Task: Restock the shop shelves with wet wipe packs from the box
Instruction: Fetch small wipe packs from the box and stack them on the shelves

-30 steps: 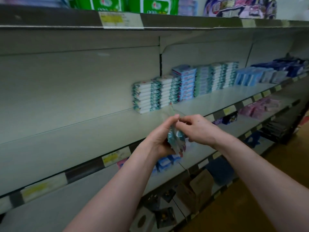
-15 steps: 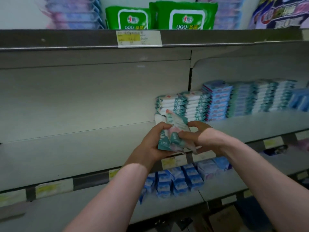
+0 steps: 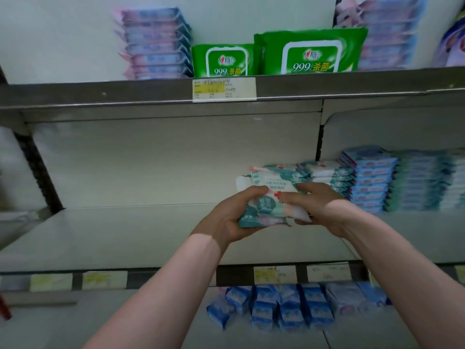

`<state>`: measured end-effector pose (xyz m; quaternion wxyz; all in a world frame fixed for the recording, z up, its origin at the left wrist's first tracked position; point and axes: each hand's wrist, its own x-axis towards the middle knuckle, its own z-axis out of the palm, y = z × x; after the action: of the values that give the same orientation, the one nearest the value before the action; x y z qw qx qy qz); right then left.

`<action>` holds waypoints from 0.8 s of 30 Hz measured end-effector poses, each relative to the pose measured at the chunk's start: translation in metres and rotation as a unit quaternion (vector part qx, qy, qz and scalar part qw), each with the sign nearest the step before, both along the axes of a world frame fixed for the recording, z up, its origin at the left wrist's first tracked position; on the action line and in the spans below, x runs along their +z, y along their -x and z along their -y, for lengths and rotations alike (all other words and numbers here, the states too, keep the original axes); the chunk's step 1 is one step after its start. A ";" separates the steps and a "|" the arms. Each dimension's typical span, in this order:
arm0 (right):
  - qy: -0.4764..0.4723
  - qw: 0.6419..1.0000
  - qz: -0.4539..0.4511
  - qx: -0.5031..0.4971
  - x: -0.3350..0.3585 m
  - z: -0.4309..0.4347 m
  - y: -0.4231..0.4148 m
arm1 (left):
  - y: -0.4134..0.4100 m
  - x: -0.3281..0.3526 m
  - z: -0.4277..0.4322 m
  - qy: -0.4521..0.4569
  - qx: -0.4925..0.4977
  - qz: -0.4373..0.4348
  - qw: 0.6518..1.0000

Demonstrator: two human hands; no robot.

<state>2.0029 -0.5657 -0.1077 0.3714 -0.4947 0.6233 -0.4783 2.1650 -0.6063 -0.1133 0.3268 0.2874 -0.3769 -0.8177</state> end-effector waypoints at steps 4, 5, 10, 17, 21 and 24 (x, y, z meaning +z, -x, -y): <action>-0.004 1.000 -0.008 0.019 0.007 0.004 -0.006 | -0.007 0.006 -0.004 0.012 0.031 0.016 0.999; -0.006 1.000 -0.003 0.021 0.009 0.005 -0.007 | -0.009 0.007 -0.006 0.017 0.037 0.027 0.999; -0.019 0.994 0.066 0.081 0.016 0.009 -0.008 | -0.018 0.018 -0.015 0.043 0.025 0.087 0.995; -0.005 0.984 0.115 0.137 0.024 0.005 -0.019 | -0.039 0.031 -0.019 0.084 -0.006 0.165 0.983; -0.023 0.982 0.125 0.142 0.032 0.007 -0.035 | -0.051 0.035 -0.024 0.089 0.020 0.154 0.984; -0.035 0.982 0.106 0.150 0.039 0.007 -0.050 | -0.063 0.037 -0.028 0.091 0.041 0.148 0.984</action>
<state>2.0530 -0.5727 -0.0692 0.5201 -0.5161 0.5156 -0.4442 2.2285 -0.5783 -0.0765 0.3251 0.3896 -0.4819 -0.7144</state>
